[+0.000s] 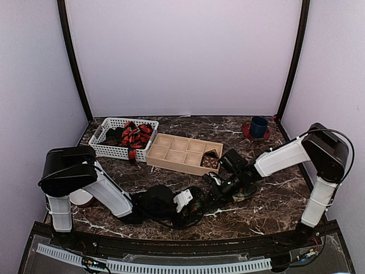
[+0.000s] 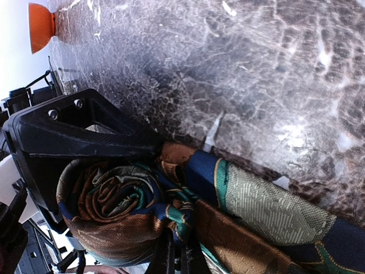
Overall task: Roll the ties
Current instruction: Roll the tie at the center of the board.
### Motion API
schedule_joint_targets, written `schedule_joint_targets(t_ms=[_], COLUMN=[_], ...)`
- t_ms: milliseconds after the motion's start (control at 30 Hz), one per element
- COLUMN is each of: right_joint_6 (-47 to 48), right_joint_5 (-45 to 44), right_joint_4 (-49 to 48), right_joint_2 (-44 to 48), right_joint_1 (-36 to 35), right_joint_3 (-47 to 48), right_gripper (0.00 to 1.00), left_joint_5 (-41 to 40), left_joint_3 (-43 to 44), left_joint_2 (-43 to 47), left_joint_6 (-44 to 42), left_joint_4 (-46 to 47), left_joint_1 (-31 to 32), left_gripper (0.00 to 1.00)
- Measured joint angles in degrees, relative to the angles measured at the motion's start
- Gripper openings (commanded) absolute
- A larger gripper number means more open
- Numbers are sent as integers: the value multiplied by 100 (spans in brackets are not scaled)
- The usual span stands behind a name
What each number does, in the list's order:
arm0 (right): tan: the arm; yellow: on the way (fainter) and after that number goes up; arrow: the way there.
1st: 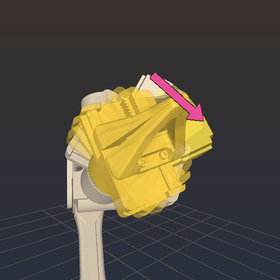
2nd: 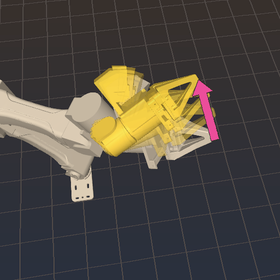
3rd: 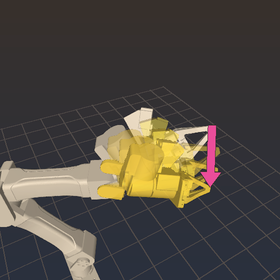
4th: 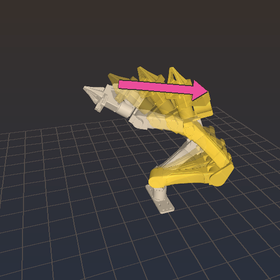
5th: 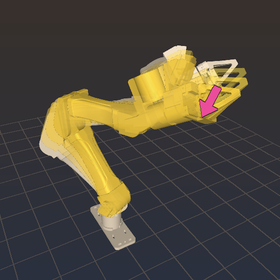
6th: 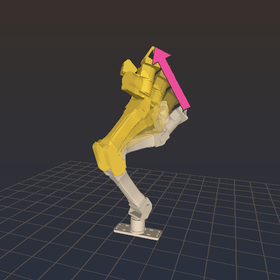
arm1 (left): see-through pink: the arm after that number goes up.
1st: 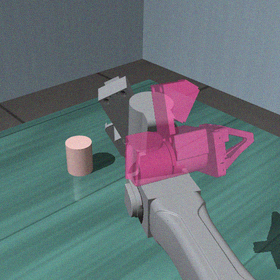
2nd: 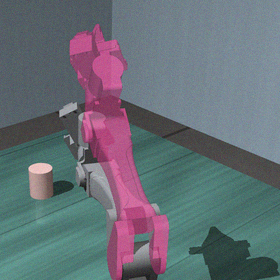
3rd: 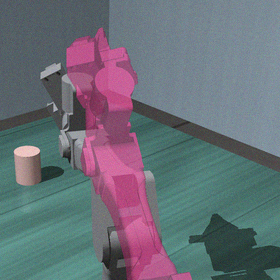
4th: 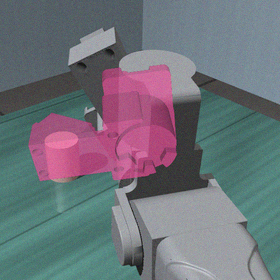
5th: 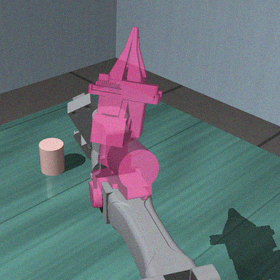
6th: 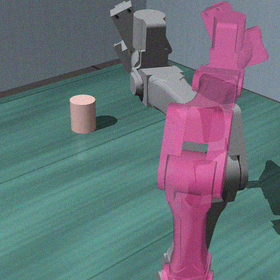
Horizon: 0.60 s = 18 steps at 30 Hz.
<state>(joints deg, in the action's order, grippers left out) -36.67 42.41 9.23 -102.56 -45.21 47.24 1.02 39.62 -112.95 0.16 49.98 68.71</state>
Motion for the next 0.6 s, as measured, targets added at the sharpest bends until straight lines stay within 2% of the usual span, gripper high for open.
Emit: schedule_joint_targets(t_ms=[133,267,467,600], right_joint_6=[94,201,260,269], right_joint_5=[2,4,-125,-345], right_joint_4=[52,162,446,874], right_joint_2=[-7,-31,37,295], right_joint_1=[0,0,9,81], right_joint_3=[26,87,190,232], right_gripper=[0,1,22,37], left_joint_5=[-44,-9,138,223], left_joint_3=[52,76,157,201], left_joint_2=[-129,-214,-221,-133], left_joint_6=[-42,-157,-323,-345], left_joint_4=[160,308,210,-20], left_joint_1=[0,-9,-22,-24], left_gripper=[66,49,33,27])
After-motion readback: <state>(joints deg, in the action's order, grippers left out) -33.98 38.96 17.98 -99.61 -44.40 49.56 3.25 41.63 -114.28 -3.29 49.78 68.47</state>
